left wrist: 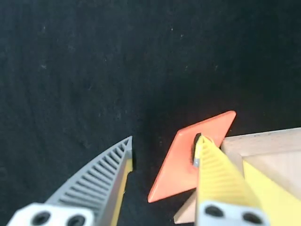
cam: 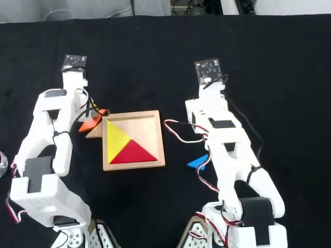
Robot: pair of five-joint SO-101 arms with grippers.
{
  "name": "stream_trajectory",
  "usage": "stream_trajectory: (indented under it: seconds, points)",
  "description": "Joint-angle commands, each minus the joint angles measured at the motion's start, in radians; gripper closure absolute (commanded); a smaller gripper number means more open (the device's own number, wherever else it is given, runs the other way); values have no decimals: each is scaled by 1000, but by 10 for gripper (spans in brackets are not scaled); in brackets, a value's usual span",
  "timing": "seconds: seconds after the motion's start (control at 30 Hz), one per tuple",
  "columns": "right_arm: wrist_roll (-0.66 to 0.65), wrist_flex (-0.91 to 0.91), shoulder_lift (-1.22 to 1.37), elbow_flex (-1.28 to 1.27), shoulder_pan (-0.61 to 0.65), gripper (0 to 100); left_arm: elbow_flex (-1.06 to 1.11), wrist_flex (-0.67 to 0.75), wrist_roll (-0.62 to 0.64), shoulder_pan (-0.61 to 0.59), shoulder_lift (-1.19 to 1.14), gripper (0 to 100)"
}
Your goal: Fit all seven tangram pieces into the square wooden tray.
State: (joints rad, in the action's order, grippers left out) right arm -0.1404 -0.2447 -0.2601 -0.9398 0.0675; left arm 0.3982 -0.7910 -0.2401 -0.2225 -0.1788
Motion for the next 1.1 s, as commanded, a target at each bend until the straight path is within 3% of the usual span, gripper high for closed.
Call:
stream_trajectory:
  seconds: [0.0,0.27,0.6,0.8,1.07]
  points:
    - [0,25,-39,8,14,987,-45,-15,-14,-5,-9,784]
    - [0,49,-39,2,14,987,-54,-126,-57,53,-20,784]
    - [0,49,-39,2,14,987,-53,-94,-69,41,-26,788]
    - [0,49,-39,2,12,987,-53,-101,-75,50,-17,888]
    - [0,49,-39,2,12,987,-128,-250,-72,-15,68,777]
